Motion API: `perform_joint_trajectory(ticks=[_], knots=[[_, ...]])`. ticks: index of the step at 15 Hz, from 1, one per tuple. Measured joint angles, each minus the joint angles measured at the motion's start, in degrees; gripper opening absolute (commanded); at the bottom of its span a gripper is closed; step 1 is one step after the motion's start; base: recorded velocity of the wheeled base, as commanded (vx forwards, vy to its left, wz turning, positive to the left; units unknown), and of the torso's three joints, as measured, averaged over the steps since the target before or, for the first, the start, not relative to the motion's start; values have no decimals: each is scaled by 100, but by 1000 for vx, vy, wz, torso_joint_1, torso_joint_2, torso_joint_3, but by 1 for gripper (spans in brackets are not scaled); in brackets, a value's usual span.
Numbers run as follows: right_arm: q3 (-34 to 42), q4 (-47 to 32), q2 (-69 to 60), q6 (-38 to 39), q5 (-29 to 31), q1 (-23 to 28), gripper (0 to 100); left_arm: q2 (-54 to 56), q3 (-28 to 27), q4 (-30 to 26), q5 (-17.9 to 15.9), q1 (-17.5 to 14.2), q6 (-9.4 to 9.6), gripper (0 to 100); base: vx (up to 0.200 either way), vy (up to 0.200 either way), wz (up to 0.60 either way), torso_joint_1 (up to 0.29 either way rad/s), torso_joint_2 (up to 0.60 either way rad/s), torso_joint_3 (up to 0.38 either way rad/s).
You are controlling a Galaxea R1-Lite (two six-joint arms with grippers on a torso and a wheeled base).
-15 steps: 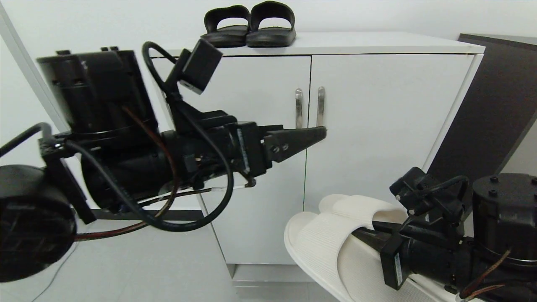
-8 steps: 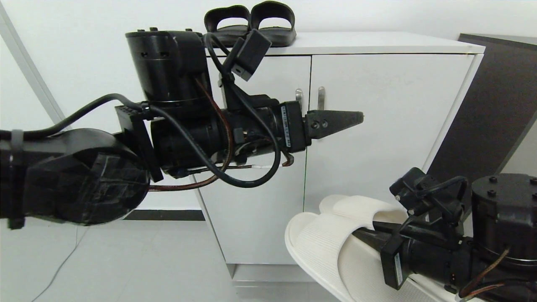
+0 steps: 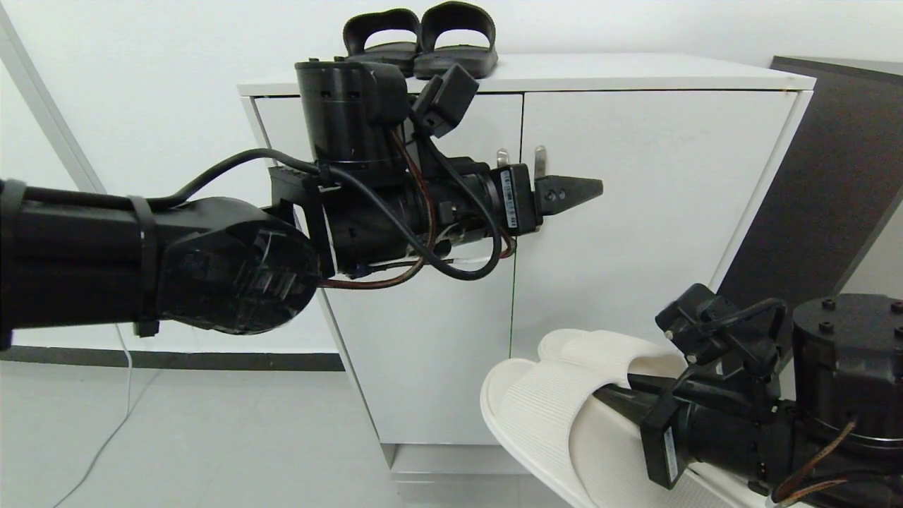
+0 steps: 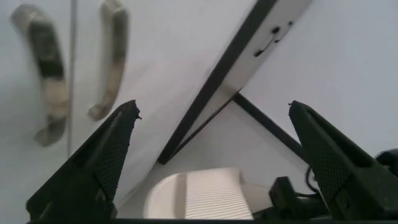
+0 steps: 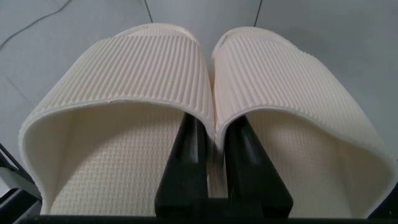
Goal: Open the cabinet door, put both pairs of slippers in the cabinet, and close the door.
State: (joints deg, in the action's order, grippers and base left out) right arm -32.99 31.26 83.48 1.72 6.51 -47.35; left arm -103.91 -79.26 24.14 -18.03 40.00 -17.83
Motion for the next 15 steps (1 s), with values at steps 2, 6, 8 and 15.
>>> perform_joint_trajectory(ticks=[2,6,8,15], knots=[[2,0,4,-6,0,-2,0,-127,-246,-57,123,-91,7,100,0,0,0,0,0,0],[5,0,4,-6,0,-2,0,-518,-728,-72,197,-218,7,100,0,0,0,0,0,0],[5,0,11,-6,0,-2,0,-695,-913,-77,222,-233,7,100,0,0,0,0,0,0],[20,-6,28,-6,-11,-9,0,-881,-1053,-123,284,-218,22,0,0,0,0,0,0,0]])
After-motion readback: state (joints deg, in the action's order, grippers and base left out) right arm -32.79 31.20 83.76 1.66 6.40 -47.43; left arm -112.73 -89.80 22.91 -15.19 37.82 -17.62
